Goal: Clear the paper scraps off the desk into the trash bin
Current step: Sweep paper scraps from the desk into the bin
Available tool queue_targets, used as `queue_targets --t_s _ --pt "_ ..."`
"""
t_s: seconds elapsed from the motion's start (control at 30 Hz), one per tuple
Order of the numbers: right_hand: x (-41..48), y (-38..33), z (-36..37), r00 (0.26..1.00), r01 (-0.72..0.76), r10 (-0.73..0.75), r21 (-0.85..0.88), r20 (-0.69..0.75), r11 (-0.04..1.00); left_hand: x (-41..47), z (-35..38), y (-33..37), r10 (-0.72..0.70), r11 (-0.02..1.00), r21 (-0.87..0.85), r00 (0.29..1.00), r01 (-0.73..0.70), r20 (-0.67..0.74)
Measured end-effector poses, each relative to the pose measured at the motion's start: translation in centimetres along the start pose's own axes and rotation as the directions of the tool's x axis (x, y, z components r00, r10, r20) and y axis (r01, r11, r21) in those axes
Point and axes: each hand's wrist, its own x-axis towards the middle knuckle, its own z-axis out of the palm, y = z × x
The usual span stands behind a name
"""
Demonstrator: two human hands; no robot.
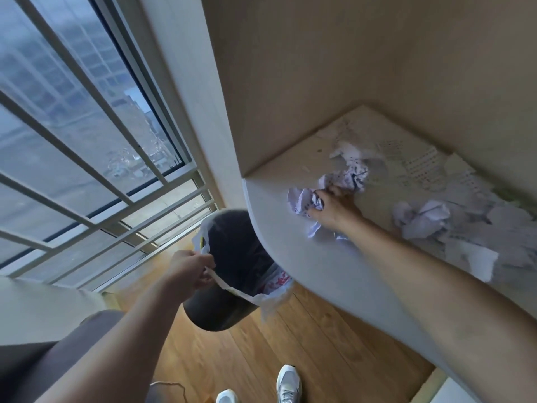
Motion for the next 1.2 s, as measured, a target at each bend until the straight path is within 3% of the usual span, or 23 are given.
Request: queue_targets --t_s 0.17,0.37,0.5,0.57,0.67,0.77,0.9,1.07,1.2 --pt "-2.5 -5.7 2.9 0.953 0.274 -0.257 -0.096 0.158 0.957 -0.8 -0.9 0.4 0.021 1.0 -0.018 1.0 -0.021 0.015" --pt "-7.7 -12.0 7.0 0.85 0.499 -0.454 -0.133 0.267 0.856 -1.0 -2.4 0.8 0.041 0.999 -0.031 0.999 -0.041 0.014" --pt "-10.1 -12.9 5.2 0.78 0.458 -0.546 0.315 0.306 0.831 -1.0 -2.9 1.1 0.048 0.998 -0.035 0.998 -0.047 0.029" --pt "-9.5 -12.1 3.0 0.799 0.492 -0.573 0.35 0.183 0.797 -0.7 -2.9 1.2 0.051 0.998 -0.024 0.998 -0.05 0.036" --pt "-4.6 -8.8 -1.3 0.89 0.454 -0.454 0.151 -0.034 0.878 -0.1 -2.8 1.2 0.048 0.999 -0.016 0.998 -0.047 0.03" --pt "2.0 -3.5 -5.6 0.956 0.223 -0.221 -0.014 -0.193 0.975 0.2 -2.5 1.4 0.039 0.999 -0.026 0.999 -0.038 0.032" --pt "7.8 2.3 -8.5 0.987 -0.001 0.001 0.004 -0.158 1.0 0.7 -1.8 1.7 0.04 0.999 -0.026 0.999 -0.04 0.016" --pt "10.6 2.8 -6.6 0.995 0.102 -0.101 0.088 -0.014 0.991 1.8 -1.1 2.0 0.028 1.0 -0.013 0.999 -0.028 0.021" --pt "9.4 -0.6 -3.5 0.962 0.273 -0.271 0.112 -0.034 0.956 2.1 -1.2 2.0 0.026 0.999 -0.031 0.998 -0.025 0.053"
